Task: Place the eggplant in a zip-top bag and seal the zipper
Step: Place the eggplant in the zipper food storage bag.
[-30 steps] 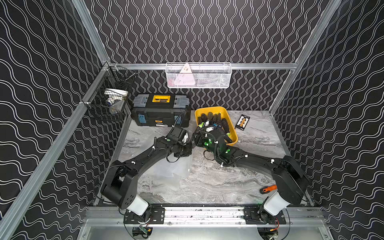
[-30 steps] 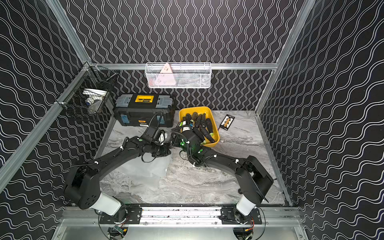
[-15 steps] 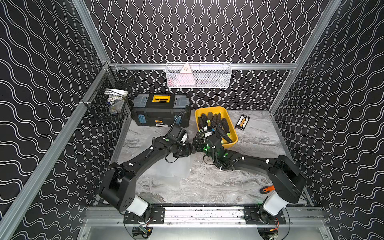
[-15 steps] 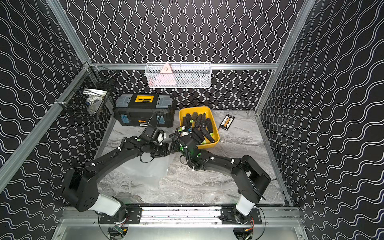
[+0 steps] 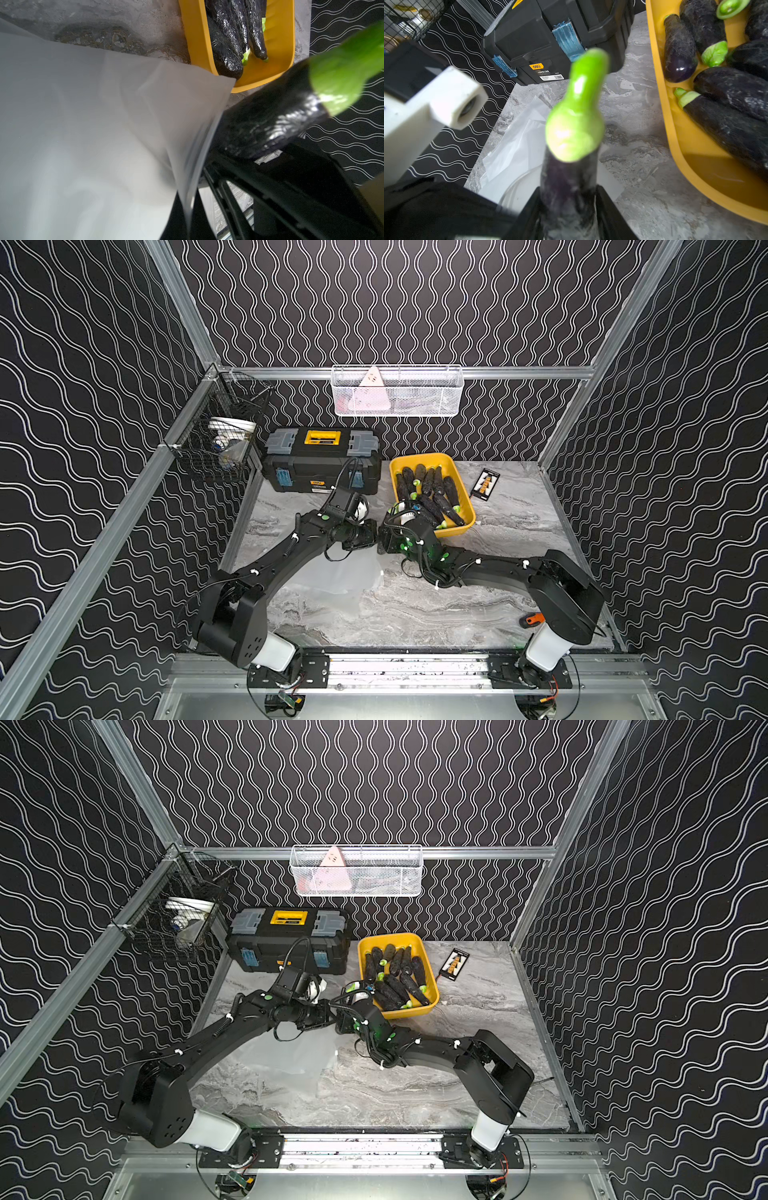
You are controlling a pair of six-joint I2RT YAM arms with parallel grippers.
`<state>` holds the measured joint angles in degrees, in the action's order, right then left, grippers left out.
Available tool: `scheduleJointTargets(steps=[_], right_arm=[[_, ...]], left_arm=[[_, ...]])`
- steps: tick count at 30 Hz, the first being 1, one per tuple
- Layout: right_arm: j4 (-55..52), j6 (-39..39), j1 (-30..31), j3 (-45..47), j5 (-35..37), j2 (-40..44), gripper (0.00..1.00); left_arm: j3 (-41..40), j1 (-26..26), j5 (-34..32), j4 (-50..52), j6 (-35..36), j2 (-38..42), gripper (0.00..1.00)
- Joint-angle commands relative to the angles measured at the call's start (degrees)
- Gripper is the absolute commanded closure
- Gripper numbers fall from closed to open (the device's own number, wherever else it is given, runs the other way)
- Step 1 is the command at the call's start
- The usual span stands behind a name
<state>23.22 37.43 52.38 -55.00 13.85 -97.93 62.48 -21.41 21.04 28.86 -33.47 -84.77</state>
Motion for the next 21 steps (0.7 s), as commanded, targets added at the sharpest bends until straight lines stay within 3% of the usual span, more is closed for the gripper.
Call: scheduleJointTargets(steps=[1, 13, 21], right_arm=[[8.45, 2.59, 0.09, 1.29, -1.01, 0.64, 0.60], [22.93, 6.95, 0.09, 5.72, 2.91, 2.18, 0.59], [22.70, 4.60, 0.33, 4.90, 3.46, 3.72, 0.57]], left_arm=[[-1.20, 0.31, 3.05, -3.23, -1.87, 0.40, 0.99], [-1.57, 2.78, 7.40, -3.41, -2.21, 1.66, 0.99], [-0.78, 5.82, 12.67, -3.74, -3.56, 3.60, 0.99]])
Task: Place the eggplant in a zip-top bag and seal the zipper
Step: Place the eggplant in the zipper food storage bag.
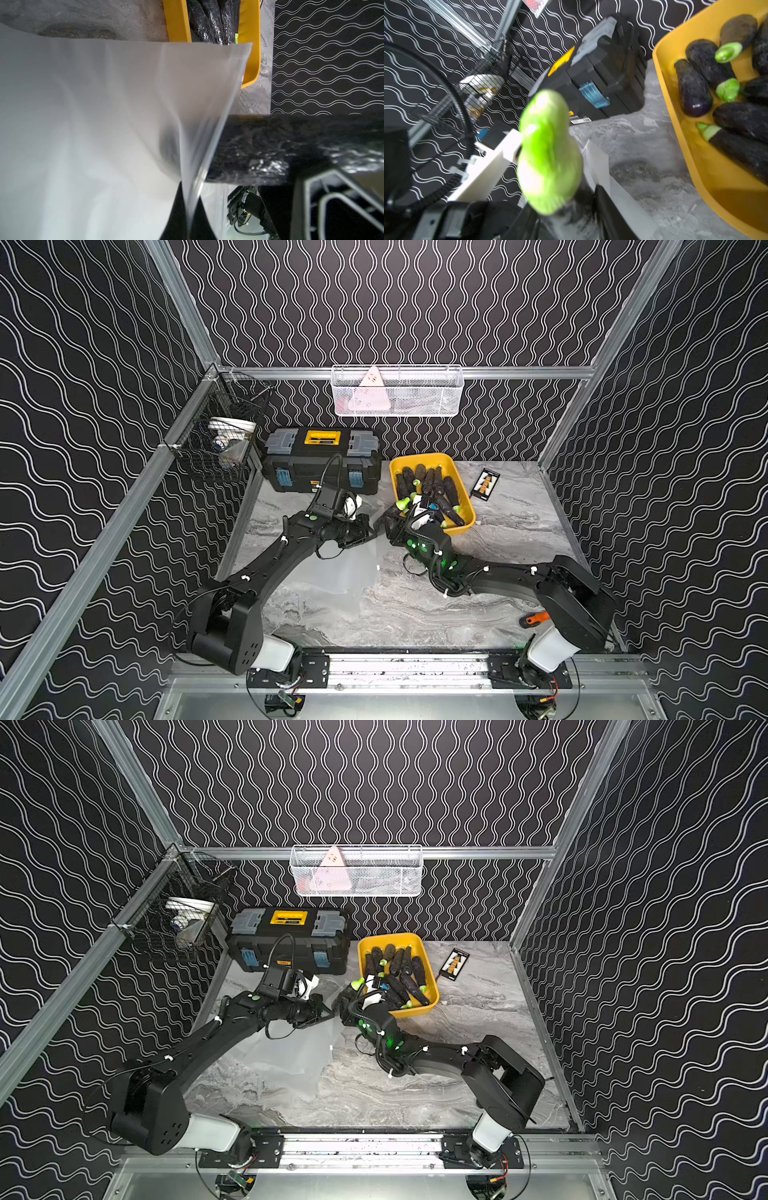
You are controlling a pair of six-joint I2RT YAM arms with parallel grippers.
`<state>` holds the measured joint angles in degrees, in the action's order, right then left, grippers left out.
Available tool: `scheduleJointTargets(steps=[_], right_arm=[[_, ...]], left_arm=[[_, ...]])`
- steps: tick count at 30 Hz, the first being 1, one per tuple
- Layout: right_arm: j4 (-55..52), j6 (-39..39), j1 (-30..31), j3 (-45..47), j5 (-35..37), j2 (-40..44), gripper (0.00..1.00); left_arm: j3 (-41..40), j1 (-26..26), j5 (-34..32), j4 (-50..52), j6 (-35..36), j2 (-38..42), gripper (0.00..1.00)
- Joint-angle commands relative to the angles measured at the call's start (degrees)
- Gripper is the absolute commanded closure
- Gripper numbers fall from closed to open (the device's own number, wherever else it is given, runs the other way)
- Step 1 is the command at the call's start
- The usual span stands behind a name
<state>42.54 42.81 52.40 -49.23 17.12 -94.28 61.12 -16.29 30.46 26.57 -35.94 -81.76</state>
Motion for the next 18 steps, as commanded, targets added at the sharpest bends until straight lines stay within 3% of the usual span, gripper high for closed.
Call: scheduleJointTargets(steps=[1, 9, 18], right_arm=[[2.10, -1.31, 0.62, -1.64, 0.17, -0.30, 0.57], [-5.68, -5.05, 3.38, -5.53, 1.95, -3.27, 0.56], [-25.73, -9.12, 3.67, -14.68, -1.41, -2.45, 0.38]], left_arm=[[0.49, 1.21, 4.30, -2.15, -1.60, 0.75, 0.99], [1.11, 3.88, 6.54, -1.94, -1.34, 2.04, 0.99], [0.51, 5.04, 4.56, -0.03, 1.28, 2.21, 1.00]])
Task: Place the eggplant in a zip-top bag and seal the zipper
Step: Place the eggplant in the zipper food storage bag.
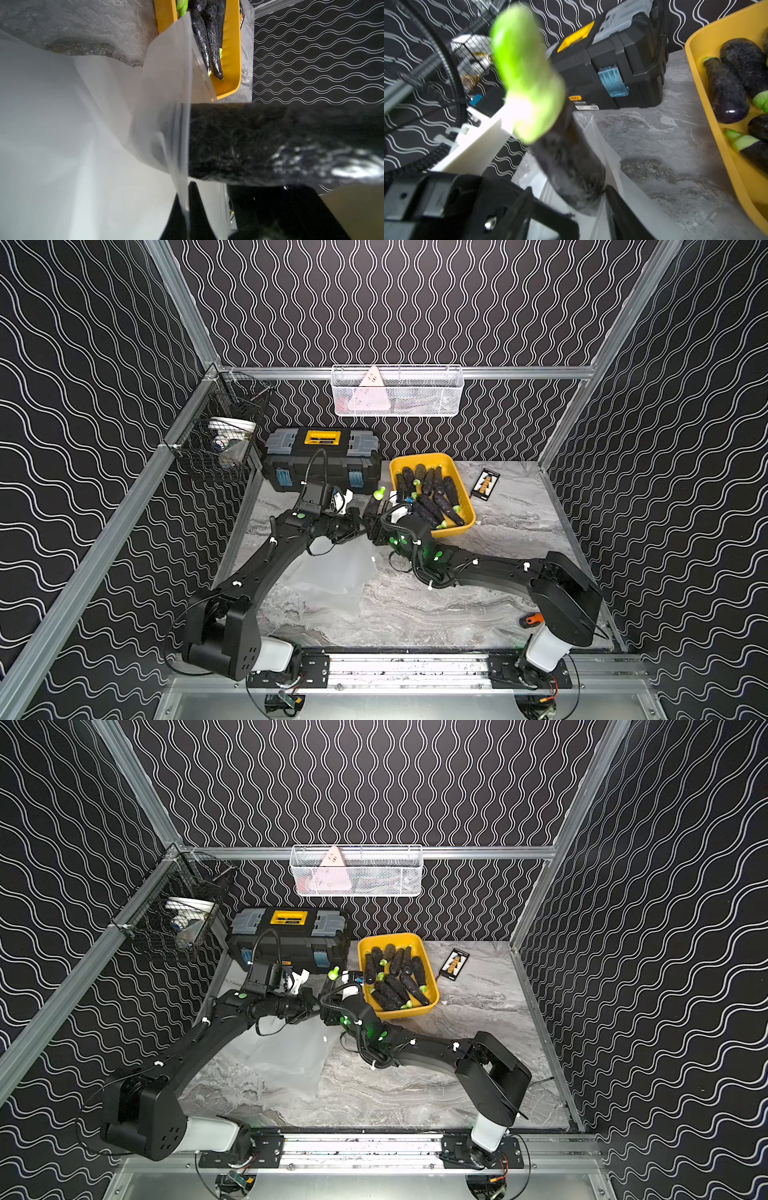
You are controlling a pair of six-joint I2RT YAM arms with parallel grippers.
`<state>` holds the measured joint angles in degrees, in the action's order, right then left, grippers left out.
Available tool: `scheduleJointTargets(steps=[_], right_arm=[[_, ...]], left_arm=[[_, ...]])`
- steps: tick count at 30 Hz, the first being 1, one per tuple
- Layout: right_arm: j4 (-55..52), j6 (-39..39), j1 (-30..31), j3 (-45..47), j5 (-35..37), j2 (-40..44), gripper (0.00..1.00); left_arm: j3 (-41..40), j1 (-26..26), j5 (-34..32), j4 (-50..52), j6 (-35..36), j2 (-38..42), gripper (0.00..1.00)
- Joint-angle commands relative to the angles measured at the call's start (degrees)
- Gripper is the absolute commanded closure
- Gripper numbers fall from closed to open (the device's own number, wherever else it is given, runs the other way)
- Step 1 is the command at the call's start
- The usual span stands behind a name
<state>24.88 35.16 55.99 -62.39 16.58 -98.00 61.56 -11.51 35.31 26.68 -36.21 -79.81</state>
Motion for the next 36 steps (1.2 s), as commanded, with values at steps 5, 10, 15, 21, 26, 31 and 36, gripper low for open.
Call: scheduleJointTargets(steps=[5, 10, 15, 21, 26, 31, 36], right_arm=[[-13.56, -2.90, -0.10, -1.32, 0.03, 6.06, 0.33], [-14.54, -3.55, -1.60, -0.84, -0.26, 8.69, 0.33], [-11.52, -3.30, -4.07, -1.50, -2.62, 8.65, 0.31], [-8.37, -3.51, -6.75, -5.25, -6.48, 5.89, 0.31], [-8.54, -4.09, -7.03, -7.35, -7.83, 3.63, 0.31], [-8.35, -3.21, -7.38, -9.08, -10.00, 1.27, 0.41], [-8.45, -3.25, -7.47, -9.13, -10.46, 1.02, 0.68]], left_arm=[[-0.65, 0.26, -1.82, 0.00, 2.24, 0.10, 1.00], [-0.90, 0.27, -3.31, -0.13, 2.91, -0.25, 1.00], [-1.27, 0.26, -4.00, -0.05, 3.29, -0.02, 1.00], [-1.27, 0.26, -3.93, 0.30, 3.60, 0.18, 1.00], [-1.00, 0.20, -3.76, 0.22, 3.43, 0.08, 1.00], [-0.87, 0.17, -3.91, 0.31, 3.41, 0.09, 1.00], [-0.82, 0.08, -3.98, 0.56, 3.53, -0.08, 1.00]])
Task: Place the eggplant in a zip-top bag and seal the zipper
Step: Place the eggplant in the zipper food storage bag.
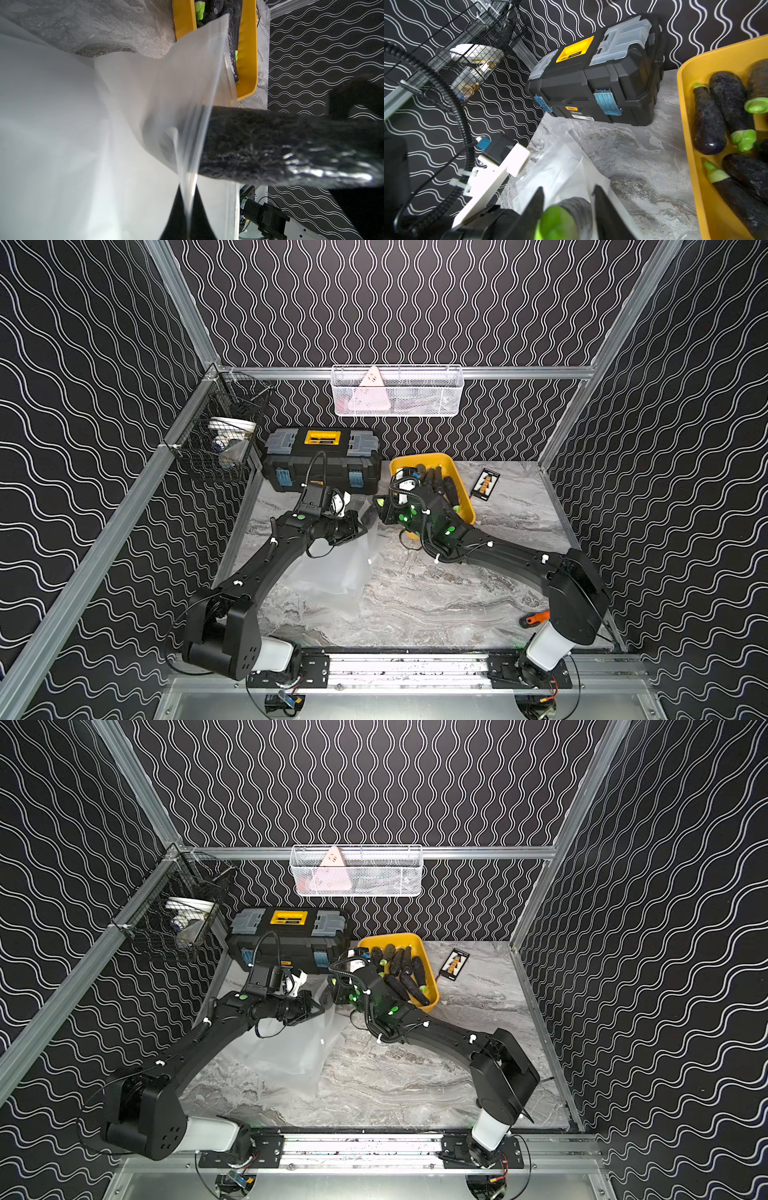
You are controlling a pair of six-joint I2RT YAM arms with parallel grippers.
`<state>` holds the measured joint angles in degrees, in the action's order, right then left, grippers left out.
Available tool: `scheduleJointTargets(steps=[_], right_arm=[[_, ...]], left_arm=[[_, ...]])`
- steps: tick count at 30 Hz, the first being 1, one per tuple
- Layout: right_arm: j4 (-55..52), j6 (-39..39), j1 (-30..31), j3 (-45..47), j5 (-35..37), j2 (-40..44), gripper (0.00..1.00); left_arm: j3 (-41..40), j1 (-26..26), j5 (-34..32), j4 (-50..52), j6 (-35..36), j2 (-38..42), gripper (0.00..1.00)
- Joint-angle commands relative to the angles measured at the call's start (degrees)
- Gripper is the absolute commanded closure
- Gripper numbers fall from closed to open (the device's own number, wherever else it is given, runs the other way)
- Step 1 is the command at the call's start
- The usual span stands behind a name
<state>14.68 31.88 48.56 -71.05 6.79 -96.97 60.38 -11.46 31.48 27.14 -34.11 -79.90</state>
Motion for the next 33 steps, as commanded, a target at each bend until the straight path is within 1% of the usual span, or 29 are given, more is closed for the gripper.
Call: scheduleJointTargets(steps=[1, 8, 12, 15, 17, 24, 27, 31, 33], right_arm=[[1.64, -0.01, -0.04, -0.33, -0.93, 0.15, 0.71], [-3.45, -0.83, -1.10, 0.38, -2.08, 4.03, 0.73], [-7.39, -1.14, -3.54, -0.03, -8.29, 6.15, 0.77], [-13.07, -3.44, -3.82, -3.00, -13.26, 4.90, 0.78], [-15.85, -4.27, -3.80, -4.57, -14.99, 3.38, 0.79], [-10.99, -1.60, -3.82, -2.15, -18.57, -0.51, 0.79], [-8.61, -1.00, -3.58, -1.30, -19.05, -1.92, 0.78], [-9.78, -2.16, -3.09, -2.41, -19.53, -4.38, 0.76], [-11.43, -3.03, -2.64, -3.37, -19.64, -5.62, 0.73]], left_arm=[[0.52, 0.05, -0.35, 0.24, 1.50, -0.02, 1.00], [2.20, -0.20, -2.88, 1.98, 3.05, -1.00, 1.00], [3.48, -1.51, -5.78, 3.55, 4.70, -1.73, 1.00], [4.26, -3.00, -7.79, 4.32, 5.36, -2.07, 1.00], [4.65, -3.67, -8.27, 4.35, 5.38, -2.20, 1.00], [5.52, -4.42, -6.75, 4.36, 4.80, -1.84, 1.00], [6.22, -4.44, -6.39, 5.35, 5.10, -1.15, 1.00], [6.87, -4.43, -6.08, 6.15, 5.10, -0.44, 1.00], [7.10, -4.40, -6.21, 6.22, 5.10, -0.40, 1.00]])
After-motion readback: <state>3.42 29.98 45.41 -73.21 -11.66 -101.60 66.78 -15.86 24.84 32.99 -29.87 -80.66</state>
